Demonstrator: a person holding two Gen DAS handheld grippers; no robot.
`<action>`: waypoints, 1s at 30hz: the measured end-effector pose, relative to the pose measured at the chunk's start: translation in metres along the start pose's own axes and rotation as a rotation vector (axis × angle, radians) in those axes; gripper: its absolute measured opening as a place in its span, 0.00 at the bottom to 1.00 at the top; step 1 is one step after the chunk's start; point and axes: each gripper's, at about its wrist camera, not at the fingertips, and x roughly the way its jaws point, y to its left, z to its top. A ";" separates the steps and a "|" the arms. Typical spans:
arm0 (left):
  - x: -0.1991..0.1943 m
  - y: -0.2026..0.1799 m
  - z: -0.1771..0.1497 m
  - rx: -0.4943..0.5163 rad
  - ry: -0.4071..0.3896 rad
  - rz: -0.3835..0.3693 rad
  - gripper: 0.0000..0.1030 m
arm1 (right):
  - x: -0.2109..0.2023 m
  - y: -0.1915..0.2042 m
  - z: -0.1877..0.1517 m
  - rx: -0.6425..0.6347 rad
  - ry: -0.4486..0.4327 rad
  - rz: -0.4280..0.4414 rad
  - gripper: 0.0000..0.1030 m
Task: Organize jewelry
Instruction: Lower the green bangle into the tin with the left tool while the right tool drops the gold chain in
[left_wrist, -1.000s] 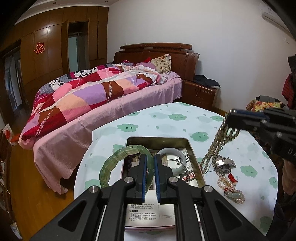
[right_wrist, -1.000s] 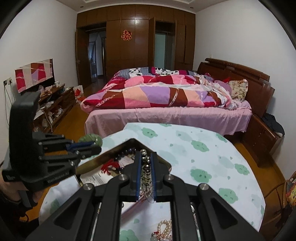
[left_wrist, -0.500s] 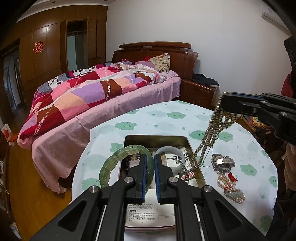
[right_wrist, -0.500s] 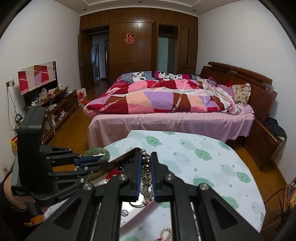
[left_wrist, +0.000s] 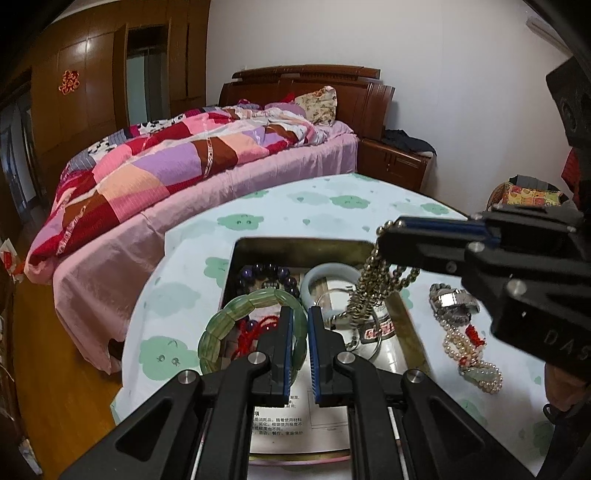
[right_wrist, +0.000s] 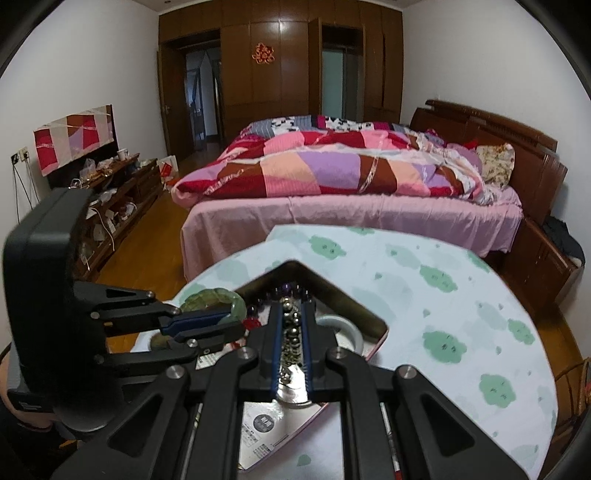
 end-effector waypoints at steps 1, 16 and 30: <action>0.002 0.000 -0.001 -0.002 0.005 -0.003 0.07 | 0.004 -0.001 -0.002 0.006 0.011 0.002 0.11; 0.021 0.001 -0.012 0.004 0.060 -0.003 0.07 | 0.031 -0.004 -0.024 0.037 0.116 0.018 0.11; 0.027 0.001 -0.016 0.003 0.078 0.001 0.07 | 0.042 -0.001 -0.031 0.035 0.151 0.017 0.12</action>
